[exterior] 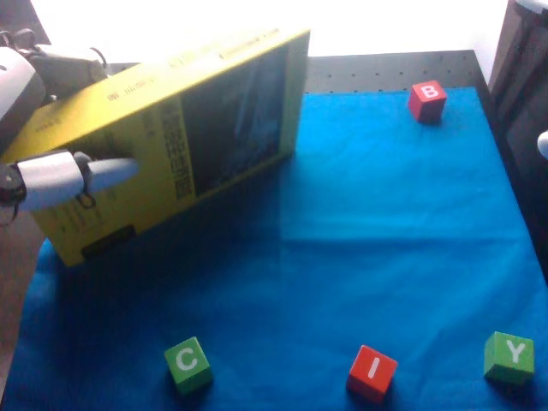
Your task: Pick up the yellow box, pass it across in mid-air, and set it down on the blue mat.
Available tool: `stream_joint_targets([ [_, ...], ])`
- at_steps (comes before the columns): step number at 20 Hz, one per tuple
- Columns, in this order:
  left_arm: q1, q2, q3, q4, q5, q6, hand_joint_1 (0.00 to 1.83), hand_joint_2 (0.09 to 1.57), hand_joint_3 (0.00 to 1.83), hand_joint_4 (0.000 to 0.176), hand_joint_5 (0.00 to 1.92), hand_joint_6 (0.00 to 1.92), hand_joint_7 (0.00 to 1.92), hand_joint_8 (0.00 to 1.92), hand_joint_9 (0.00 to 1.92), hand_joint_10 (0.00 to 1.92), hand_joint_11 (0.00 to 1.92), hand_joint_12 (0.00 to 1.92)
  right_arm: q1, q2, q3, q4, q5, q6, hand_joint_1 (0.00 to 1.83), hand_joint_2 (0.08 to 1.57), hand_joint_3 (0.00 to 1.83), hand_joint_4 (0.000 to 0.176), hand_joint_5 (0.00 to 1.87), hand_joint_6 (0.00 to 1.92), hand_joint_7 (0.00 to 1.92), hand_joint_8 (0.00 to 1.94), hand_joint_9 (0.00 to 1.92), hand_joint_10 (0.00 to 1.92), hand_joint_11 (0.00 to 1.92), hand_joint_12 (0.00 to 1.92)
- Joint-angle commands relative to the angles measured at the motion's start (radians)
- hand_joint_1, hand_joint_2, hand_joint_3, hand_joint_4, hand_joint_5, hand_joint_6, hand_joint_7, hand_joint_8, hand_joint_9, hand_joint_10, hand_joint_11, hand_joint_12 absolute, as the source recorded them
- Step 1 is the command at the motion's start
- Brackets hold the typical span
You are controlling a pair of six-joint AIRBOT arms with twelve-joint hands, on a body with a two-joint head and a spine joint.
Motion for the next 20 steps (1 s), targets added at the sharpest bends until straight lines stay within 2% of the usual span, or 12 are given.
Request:
stream_joint_targets([
  [1,-0.006,0.011,-0.006,0.031,-0.167,-0.01,1.36,1.2,0.0,0.0,1.13,1.92,1.36,1.92,1.48,1.92,1.53,1.92,0.016,0.002,0.006,0.003,0.127,-0.003,0.26,1.29,0.0,0.126,0.0,0.0,0.0,0.0,0.0,0.0,0.0,0.16],
  [2,-0.01,0.015,-0.01,0.052,-0.193,-0.01,1.31,1.21,0.01,0.0,1.12,1.92,1.35,1.92,1.49,1.92,1.57,1.92,0.024,0.002,0.007,-0.004,0.133,-0.003,0.26,1.27,0.01,0.158,0.0,0.0,0.0,0.0,0.0,0.0,0.0,0.65],
  [4,-0.03,0.015,-0.011,0.099,-0.217,-0.01,1.23,1.21,0.0,0.0,1.08,1.92,1.34,1.92,1.5,1.92,1.58,1.92,0.054,0.0,0.01,-0.036,0.141,-0.003,0.37,1.28,0.0,0.166,0.0,0.0,0.0,0.0,0.0,0.0,0.0,1.08],
  [7,-0.084,0.009,-0.011,0.172,-0.211,-0.01,1.15,1.19,0.0,0.0,1.1,1.92,1.34,1.92,1.51,1.92,1.59,1.92,0.145,-0.025,0.022,-0.112,0.134,-0.003,0.37,1.25,0.0,0.141,0.0,0.0,0.0,0.0,0.0,0.0,0.0,0.2],
  [8,-0.096,0.002,-0.009,0.187,-0.201,-0.01,1.17,1.18,0.0,0.0,1.12,1.92,1.35,1.92,1.51,1.92,1.59,1.92,0.175,-0.039,0.029,-0.134,0.123,-0.003,0.39,1.25,0.0,0.046,0.0,0.0,0.0,0.0,0.0,0.0,0.0,0.04],
  [9,-0.109,-0.01,-0.004,0.204,-0.188,-0.01,1.19,1.18,0.0,0.0,1.12,1.92,1.34,1.92,1.51,1.92,1.59,1.92,0.228,-0.065,0.043,-0.163,0.077,-0.003,0.43,1.25,0.0,0.008,0.0,0.0,0.0,0.0,0.0,0.0,0.0,0.01],
  [11,-0.114,-0.022,-0.003,0.22,-0.182,-0.011,1.15,1.23,0.01,0.0,1.11,1.92,1.36,1.92,1.53,1.92,1.62,1.92,0.339,-0.13,0.081,-0.219,-0.053,-0.003,0.49,1.25,0.0,0.0,0.0,0.0,0.0,0.0,0.0,0.0,0.0,0.0],
  [12,-0.114,-0.025,-0.004,0.231,-0.183,-0.021,1.1,1.23,0.01,0.0,1.13,1.92,1.37,1.92,1.54,1.92,1.62,1.92,0.382,-0.168,0.103,-0.239,-0.118,-0.002,0.48,1.15,0.09,0.052,0.0,0.0,0.0,0.0,0.02,0.04,0.0,0.7],
  [13,-0.117,-0.029,-0.001,0.247,-0.185,-0.036,1.06,1.23,0.0,0.0,1.14,1.92,1.39,1.92,1.5,1.92,1.33,1.92,0.402,-0.186,0.113,-0.247,-0.152,-0.002,0.54,1.2,0.04,0.074,0.0,0.0,0.0,0.0,0.0,0.01,0.0,0.79],
  [16,-0.175,-0.052,-0.002,0.334,-0.189,-0.05,1.14,1.21,0.0,0.0,1.15,1.92,1.39,1.92,1.55,1.92,1.6,1.92,0.416,-0.22,0.136,-0.251,-0.231,-0.002,0.58,1.18,0.0,0.005,0.0,0.0,0.0,0.0,0.0,0.0,0.0,0.32],
  [18,-0.196,-0.057,-0.004,0.367,-0.188,-0.053,1.1,1.23,0.0,0.0,1.12,1.92,1.32,1.92,1.5,1.92,1.59,1.92,0.427,-0.244,0.156,-0.251,-0.283,-0.002,0.56,1.15,0.0,0.0,0.0,0.0,0.0,0.0,0.0,0.0,0.0,0.02],
  [20,-0.205,-0.061,-0.007,0.388,-0.201,-0.062,1.12,1.22,0.0,0.0,1.14,1.92,1.31,1.92,1.49,1.92,1.59,1.92,0.45,-0.274,0.184,-0.251,-0.345,-0.002,0.49,1.16,0.0,0.0,0.0,0.0,0.0,0.0,0.0,0.0,0.02,0.01],
])
